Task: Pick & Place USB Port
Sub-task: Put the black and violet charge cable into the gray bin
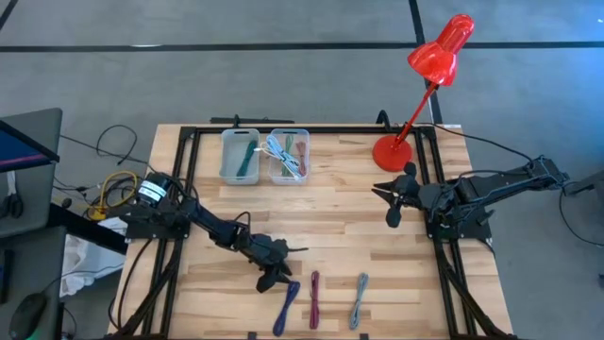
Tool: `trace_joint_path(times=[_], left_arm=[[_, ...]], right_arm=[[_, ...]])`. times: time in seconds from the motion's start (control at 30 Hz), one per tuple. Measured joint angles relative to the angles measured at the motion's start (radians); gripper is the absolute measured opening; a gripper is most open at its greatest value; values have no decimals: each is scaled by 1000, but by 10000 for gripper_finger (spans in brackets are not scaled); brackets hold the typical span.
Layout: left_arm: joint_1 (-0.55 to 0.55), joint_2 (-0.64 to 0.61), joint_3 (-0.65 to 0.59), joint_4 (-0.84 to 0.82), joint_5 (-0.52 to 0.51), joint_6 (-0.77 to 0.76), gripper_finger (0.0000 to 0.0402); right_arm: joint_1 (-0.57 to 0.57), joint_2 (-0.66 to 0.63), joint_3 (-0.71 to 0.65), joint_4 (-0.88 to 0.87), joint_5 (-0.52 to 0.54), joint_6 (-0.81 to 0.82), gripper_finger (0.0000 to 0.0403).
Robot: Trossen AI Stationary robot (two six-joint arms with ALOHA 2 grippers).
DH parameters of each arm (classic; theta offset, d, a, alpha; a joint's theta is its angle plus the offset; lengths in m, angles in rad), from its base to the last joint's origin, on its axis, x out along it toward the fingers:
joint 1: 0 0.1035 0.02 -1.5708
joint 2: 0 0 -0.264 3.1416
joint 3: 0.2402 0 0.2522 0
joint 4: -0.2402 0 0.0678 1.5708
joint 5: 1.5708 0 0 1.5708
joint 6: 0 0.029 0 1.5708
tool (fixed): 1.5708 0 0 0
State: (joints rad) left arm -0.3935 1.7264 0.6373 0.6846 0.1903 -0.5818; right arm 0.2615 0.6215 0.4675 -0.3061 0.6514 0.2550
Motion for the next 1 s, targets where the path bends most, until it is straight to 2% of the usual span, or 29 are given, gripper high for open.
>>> trace_joint_path(times=[0.27,0.4,0.5,0.67,0.83,1.0], left_arm=[[0,46,58,-2,2,3,143],[1,139,128,22,85,31,143],[5,151,134,23,124,82,143],[21,51,99,-73,131,94,140],[39,-71,88,-403,58,79,131],[39,-98,76,-401,21,78,128]], right_arm=[[0,0,0,0,0,-3,58],[0,0,0,0,0,-3,58],[0,0,0,-5,-8,-3,58],[1,0,0,-10,-32,-3,58],[1,0,0,-7,-44,-3,58],[1,5,0,-4,-45,-3,58]])
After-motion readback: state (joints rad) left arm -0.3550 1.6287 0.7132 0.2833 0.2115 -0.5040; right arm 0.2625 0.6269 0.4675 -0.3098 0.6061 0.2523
